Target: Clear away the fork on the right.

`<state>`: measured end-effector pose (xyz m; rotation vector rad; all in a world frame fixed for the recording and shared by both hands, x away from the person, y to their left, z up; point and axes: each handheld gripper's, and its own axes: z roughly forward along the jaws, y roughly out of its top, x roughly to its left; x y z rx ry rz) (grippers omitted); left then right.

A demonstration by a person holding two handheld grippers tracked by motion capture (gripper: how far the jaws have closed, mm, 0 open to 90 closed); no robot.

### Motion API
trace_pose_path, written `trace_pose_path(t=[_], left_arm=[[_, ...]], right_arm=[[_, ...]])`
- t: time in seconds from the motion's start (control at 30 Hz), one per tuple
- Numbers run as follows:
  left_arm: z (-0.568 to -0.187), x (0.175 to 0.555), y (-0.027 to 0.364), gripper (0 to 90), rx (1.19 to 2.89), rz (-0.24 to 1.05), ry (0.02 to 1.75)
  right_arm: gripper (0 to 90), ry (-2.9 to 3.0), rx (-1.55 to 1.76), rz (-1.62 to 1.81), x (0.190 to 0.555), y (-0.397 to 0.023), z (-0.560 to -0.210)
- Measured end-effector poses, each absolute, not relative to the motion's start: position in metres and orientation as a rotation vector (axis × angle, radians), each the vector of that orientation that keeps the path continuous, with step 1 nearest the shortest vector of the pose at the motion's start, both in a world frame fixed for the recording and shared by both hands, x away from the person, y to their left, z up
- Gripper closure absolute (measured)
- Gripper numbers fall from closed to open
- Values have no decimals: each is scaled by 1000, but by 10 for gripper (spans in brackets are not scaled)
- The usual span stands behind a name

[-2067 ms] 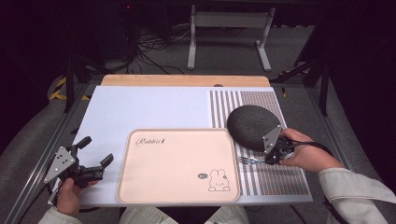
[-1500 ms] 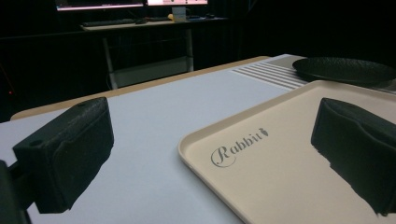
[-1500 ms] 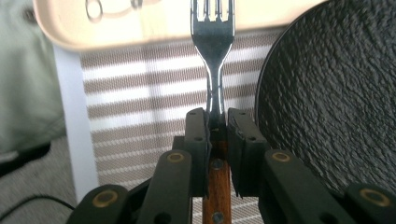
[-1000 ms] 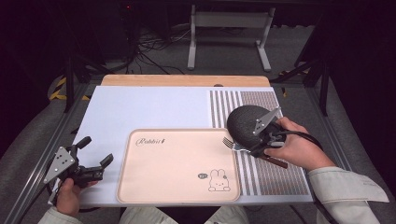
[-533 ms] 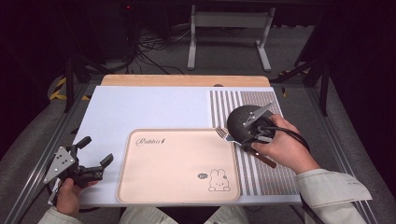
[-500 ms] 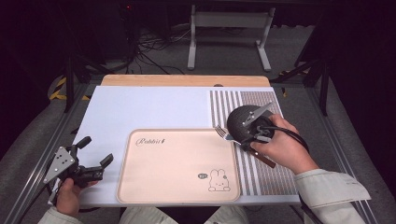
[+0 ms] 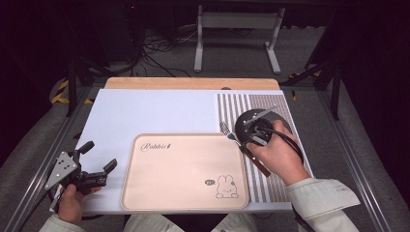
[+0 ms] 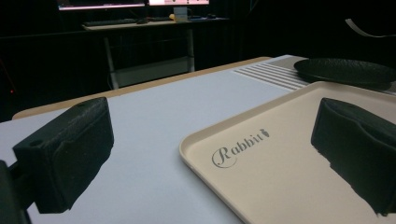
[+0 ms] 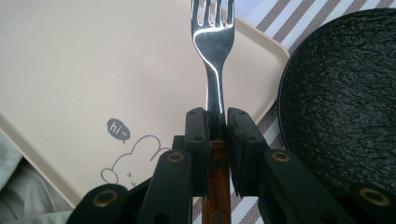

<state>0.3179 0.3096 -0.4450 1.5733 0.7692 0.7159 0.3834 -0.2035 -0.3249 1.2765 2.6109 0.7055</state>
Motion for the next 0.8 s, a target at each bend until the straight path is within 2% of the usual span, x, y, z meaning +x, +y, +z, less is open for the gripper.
trace_pose_path(t=[0.8], left_arm=[[-444,317,309,0,1574,717,767]], right_arm=[[793,2470,1462,636,394,-177,-354]])
